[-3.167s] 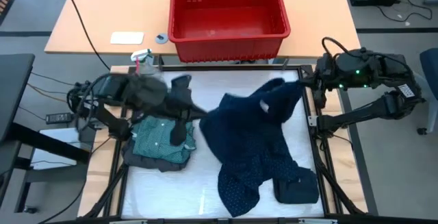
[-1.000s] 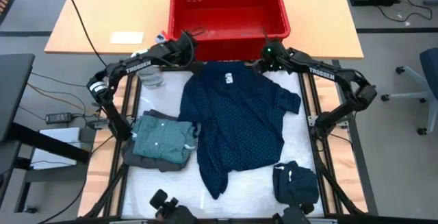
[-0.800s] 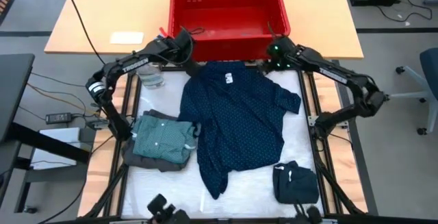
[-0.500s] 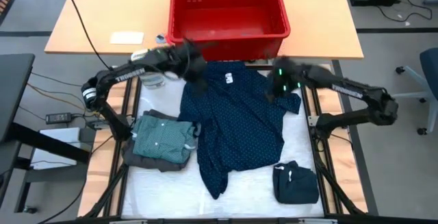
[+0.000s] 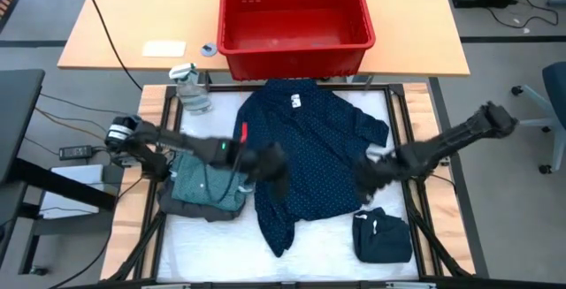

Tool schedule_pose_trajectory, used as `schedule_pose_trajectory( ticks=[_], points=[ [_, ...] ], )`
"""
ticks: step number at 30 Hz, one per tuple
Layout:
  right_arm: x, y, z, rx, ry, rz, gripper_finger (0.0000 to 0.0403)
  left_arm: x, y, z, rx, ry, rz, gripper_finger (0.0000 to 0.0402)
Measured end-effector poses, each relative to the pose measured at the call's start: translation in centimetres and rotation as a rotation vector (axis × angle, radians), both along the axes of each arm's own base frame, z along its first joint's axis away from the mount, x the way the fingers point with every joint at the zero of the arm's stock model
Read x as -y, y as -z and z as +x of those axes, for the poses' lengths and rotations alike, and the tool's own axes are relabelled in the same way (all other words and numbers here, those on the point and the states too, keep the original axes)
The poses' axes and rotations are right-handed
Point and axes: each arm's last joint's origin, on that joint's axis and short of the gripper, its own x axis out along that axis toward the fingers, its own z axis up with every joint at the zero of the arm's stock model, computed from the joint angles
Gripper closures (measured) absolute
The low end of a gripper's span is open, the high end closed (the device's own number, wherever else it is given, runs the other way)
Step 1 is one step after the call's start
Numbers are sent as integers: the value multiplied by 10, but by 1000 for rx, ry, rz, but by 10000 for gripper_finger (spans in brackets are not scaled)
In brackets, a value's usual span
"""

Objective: Fold Laundry from Bin
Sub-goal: Fold the blue polo shirt on the table

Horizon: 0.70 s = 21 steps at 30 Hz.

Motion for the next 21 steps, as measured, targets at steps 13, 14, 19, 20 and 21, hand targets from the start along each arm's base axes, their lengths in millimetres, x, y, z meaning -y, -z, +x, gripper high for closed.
schedule_pose_trajectory(
  ticks=[13,14,19,20,21],
  points=[
    [-89,42,-25,22,-38,70,328,84,9,-26,-11,86,-19,269],
    [-93,46,-26,-8,-44,75,328,85,10,-27,-9,90,-7,269],
    [-116,53,-30,-100,-103,136,328,85,20,-30,-43,119,34,269],
    [-118,51,-30,-104,-109,129,328,83,22,-30,-40,115,32,269],
    [-119,48,-29,-98,-112,113,328,81,24,-29,-40,109,31,269]
  ],
)
